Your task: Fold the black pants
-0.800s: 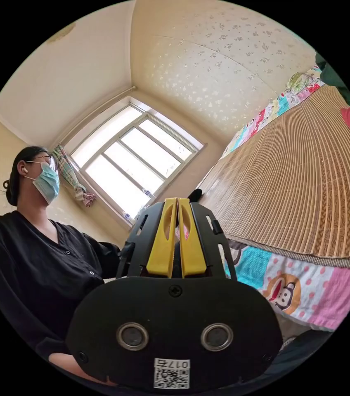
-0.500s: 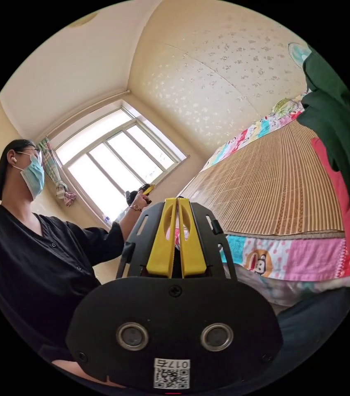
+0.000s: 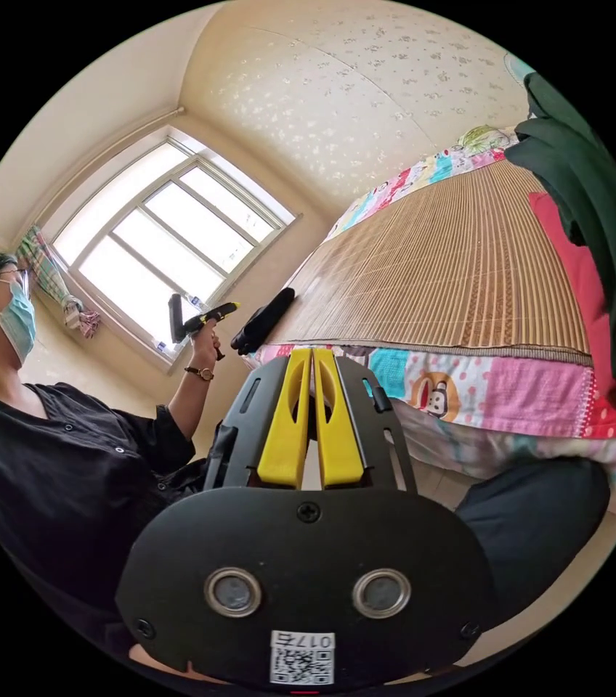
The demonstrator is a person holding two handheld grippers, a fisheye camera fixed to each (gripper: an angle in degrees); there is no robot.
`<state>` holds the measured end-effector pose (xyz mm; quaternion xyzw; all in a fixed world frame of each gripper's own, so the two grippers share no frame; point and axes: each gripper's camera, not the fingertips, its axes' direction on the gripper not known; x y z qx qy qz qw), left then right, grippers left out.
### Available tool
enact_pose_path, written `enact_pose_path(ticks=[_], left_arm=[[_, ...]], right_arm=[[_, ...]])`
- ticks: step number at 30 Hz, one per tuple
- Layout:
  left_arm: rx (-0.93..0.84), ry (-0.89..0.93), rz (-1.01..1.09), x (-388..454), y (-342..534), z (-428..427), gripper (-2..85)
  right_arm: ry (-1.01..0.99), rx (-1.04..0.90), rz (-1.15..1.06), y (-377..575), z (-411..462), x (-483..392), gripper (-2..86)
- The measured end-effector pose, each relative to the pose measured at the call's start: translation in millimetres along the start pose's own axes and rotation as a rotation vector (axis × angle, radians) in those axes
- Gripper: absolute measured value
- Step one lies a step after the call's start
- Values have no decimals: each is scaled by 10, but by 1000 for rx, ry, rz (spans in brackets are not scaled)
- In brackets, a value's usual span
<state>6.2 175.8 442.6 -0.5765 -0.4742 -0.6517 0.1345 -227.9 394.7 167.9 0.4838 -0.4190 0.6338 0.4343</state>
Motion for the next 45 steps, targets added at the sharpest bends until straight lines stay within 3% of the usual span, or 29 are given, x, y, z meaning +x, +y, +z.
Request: enact_pose_path(ticks=[12,19,22,28,30,31,33,37,39,41,45], left_arm=[[-40,64,-71,-585,11,432,107],[155,198,-661,-2658,450,814,133],[87,286,-822,-3359,622,1271,157],[41,422,-791,-3739,311,1835,128],[28,575,-868,-3916,224,2004,76],[51,764,-908,-4006,137,2112,62],[128,949,-844,-3928,-127,2117,52],[117,1018,-295,-2716,-935,1656,48],[93,1180,-88,-2038,-1012,1573,43],[-41,1429,146,-1078,-842,1598,38],[-239,1525,516,259,137,1332,47]], right_arm=[[5,-57,49,-142,533,41,3],[36,-37,61,-194,556,56,3],[58,-26,73,-202,584,92,4],[-1,-5,101,-239,732,162,4],[-18,6,97,-250,786,132,4],[-21,10,94,-248,795,120,4],[-16,23,87,-214,823,76,4],[45,29,113,-125,858,49,4],[115,64,136,-56,825,8,4],[149,99,137,-4,771,-51,4],[218,141,133,154,643,-184,5]])
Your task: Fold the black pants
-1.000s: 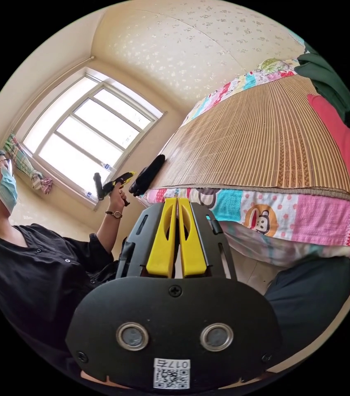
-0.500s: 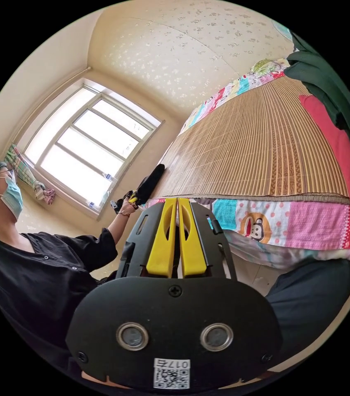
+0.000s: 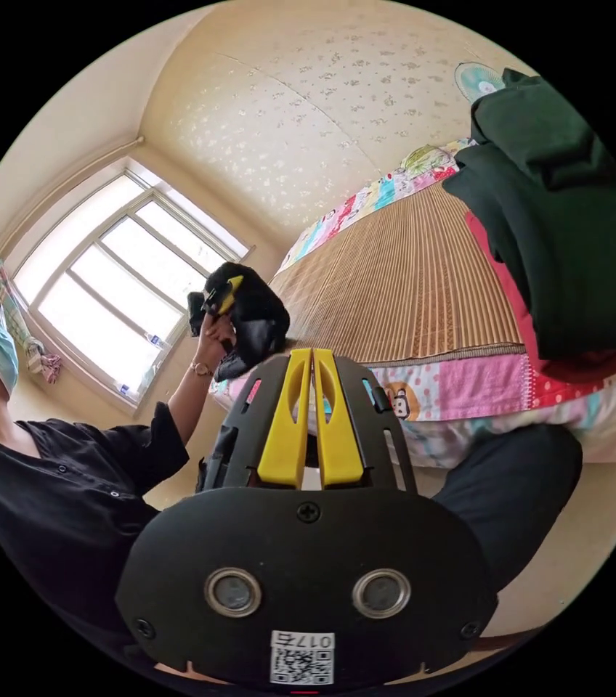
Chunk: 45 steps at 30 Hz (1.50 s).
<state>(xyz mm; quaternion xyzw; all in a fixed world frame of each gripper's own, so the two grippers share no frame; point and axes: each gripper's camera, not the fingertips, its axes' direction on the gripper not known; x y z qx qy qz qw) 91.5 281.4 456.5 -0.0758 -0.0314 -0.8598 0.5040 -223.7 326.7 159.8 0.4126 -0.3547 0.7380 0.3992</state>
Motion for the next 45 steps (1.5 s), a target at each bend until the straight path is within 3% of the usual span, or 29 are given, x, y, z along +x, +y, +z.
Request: enact_pose_path(ticks=[5,9,14,16,20,28,33,36,37,40,42,45], left_arm=[[-382,191,142,868,1232,1579,50],[-460,110,153,1283,1859,1794,51],[-430,4,32,1274,2337,1586,52],[-425,-13,15,1241,2411,1460,53],[-239,-45,-98,1067,2418,824,60],[88,-177,-367,429,2070,130,144],[97,-284,-423,-86,1540,497,179],[-77,-325,-451,-410,1313,985,130],[-91,-319,-464,-476,1311,1084,77],[-28,-354,-444,-421,1400,1091,50],[-17,-421,-446,-383,1481,1074,49],[40,-441,-478,-384,1593,963,48]], right_arm=[[158,-34,-40,225,-68,-46,10],[184,-118,-102,140,264,-96,31],[269,-222,-217,-336,1184,-79,72],[319,-238,-180,-516,1533,106,80],[300,-275,-50,-649,2090,490,74],[288,-159,-432,127,2079,-915,28],[-34,-222,-586,736,2303,-1514,26],[-130,-327,-571,860,2462,-1527,28],[-119,-359,-575,869,2486,-1522,29],[-58,-356,-653,840,2219,-1484,33],[165,-167,-494,643,1794,-1154,51],[365,-188,-202,333,1719,-445,103]])
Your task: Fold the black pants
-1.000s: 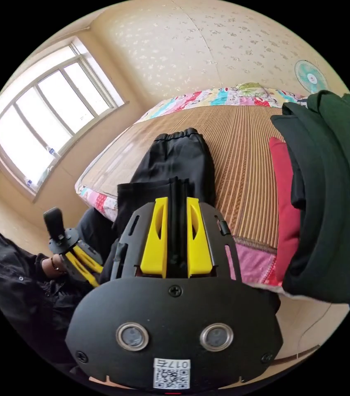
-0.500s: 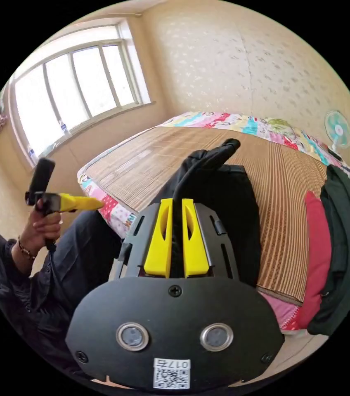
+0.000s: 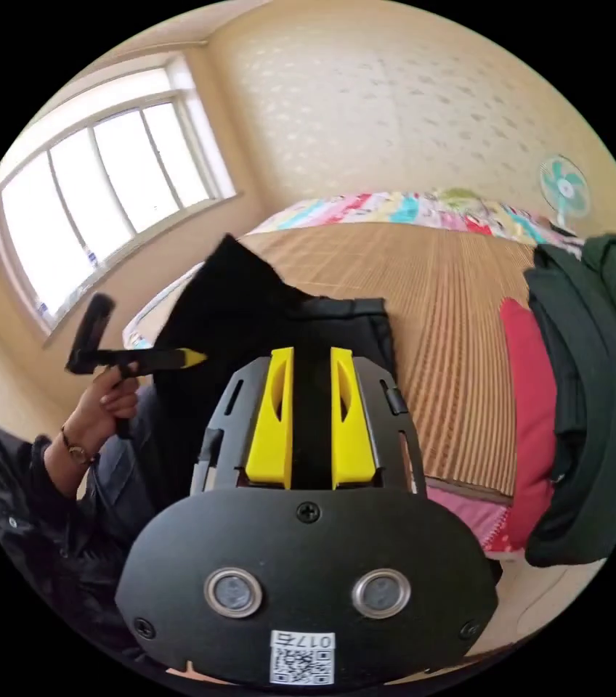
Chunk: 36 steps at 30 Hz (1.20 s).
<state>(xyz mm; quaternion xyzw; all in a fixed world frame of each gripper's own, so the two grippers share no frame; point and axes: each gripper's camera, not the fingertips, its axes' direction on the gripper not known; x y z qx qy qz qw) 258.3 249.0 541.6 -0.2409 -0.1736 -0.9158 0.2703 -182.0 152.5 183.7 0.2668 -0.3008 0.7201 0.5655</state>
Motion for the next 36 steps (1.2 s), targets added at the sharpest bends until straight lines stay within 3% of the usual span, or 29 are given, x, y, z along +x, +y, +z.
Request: enact_pose_path(ticks=[3,6,9,13,15,19,23,25,27,32,36], left_arm=[[8,-28,-35,-30,30,-6,48],[17,-128,2,134,49,-93,45],[-7,-162,198,569,-9,-370,37],[146,-244,353,1220,-410,-1264,35],[225,-234,426,1477,-851,-1632,36],[319,-263,496,1854,-2777,-1979,42],[232,-233,237,1426,-4661,-1758,79],[186,-275,122,1076,-4816,-1539,108],[133,-295,143,805,-4675,-1269,122],[-33,-345,222,-123,-3150,-413,119],[-80,-400,137,-620,-1963,-244,122]], right_arm=[[30,-271,58,-69,590,250,108],[53,-204,-45,20,405,-143,53],[-15,-70,-27,87,-222,-440,38],[-51,185,-50,47,-1109,-734,31],[-58,354,-62,-357,-1651,-844,29],[-6,501,-83,-1617,-2058,-892,33],[180,388,22,-3379,-1850,-686,51],[272,329,34,-3579,-1714,-638,56],[248,261,-24,-3380,-1519,-649,62],[106,83,-168,-2080,-815,-555,68],[-3,-80,-98,-790,-270,-229,76]])
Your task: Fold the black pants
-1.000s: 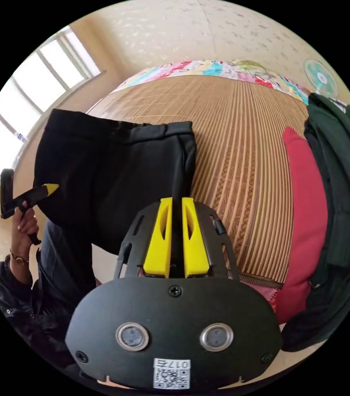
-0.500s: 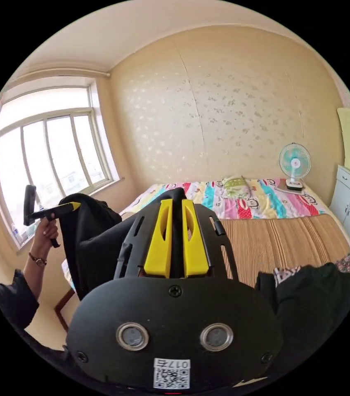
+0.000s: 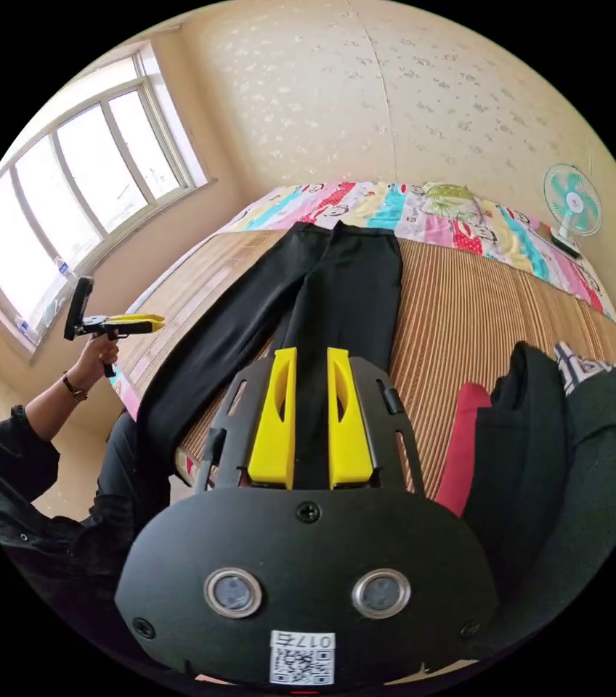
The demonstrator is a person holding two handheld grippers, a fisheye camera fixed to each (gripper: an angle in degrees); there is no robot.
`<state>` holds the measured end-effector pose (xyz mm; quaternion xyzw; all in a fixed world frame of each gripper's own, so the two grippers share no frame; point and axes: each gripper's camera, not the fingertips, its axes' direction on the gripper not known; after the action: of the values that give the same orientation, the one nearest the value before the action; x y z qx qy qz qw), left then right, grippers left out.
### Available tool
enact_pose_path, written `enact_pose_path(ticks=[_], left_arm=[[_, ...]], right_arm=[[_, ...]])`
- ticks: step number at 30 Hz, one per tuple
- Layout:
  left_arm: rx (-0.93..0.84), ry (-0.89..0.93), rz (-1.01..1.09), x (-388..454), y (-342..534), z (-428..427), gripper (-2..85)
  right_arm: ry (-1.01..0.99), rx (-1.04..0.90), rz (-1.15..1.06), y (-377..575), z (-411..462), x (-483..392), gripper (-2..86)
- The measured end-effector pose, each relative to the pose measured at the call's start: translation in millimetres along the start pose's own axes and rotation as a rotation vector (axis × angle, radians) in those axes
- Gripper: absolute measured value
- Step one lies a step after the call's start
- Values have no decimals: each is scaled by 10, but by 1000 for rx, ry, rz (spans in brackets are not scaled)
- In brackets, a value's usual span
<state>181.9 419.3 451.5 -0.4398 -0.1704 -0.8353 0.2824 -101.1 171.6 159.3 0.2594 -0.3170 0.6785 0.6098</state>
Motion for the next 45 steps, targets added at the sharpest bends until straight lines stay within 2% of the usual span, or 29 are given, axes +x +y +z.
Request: enact_pose_path(ticks=[2,5,8,10,12,14,16,17,20,22,24,26,29,32,34,37,39,42,43,44,45], left_arm=[[20,3,-110,-135,677,-10,125],[-7,36,-197,-194,1224,-11,123],[-1,-64,-180,-78,1468,-126,92],[-66,-76,-167,-91,1465,-191,49],[25,109,-166,-253,1504,-459,36],[170,496,-240,-771,1628,-692,34],[99,491,-383,-1130,1703,-705,36],[46,365,-441,-1228,1743,-789,38],[4,85,-378,-1084,1721,-1136,41],[50,19,-344,-945,1700,-1358,57],[95,49,-306,-839,1634,-1540,75],[137,220,-243,-710,1455,-1717,82],[105,503,-180,-452,1113,-1801,83],[29,686,-170,-94,758,-1776,85],[1,700,-114,136,525,-1773,102],[-123,625,-54,383,99,-1628,163],[-178,685,-38,445,-96,-1518,179],[-256,654,-46,467,-249,-1327,136],[-279,652,-57,440,-251,-1281,94],[-259,658,-89,370,-220,-1313,44],[-248,655,-99,337,-203,-1344,40]], right_arm=[[26,-47,28,465,110,2,81],[86,-73,86,1067,74,-6,89],[143,-65,205,1464,-130,102,100],[144,-43,281,1631,-272,220,108],[86,-68,334,1774,-374,410,116],[57,-77,338,1858,-449,504,117],[39,-85,330,1922,-537,557,117],[31,-127,329,1958,-546,594,117],[-5,-151,254,2061,-615,571,103],[4,-207,212,2112,-576,568,85],[29,-261,177,2162,-586,586,51],[-16,-258,148,2139,-758,589,42],[-135,-119,36,1960,-1377,420,33],[-221,0,-167,1654,-1868,98,29],[-260,12,-272,1450,-1931,-87,28],[-320,-25,-373,1157,-1785,-362,26],[-339,-27,-474,1067,-1651,-552,27],[-431,-36,-463,936,-1458,-590,30],[-449,-37,-459,912,-1435,-580,31],[-479,-53,-441,853,-1397,-534,33],[-521,-86,-437,782,-1385,-462,35]])
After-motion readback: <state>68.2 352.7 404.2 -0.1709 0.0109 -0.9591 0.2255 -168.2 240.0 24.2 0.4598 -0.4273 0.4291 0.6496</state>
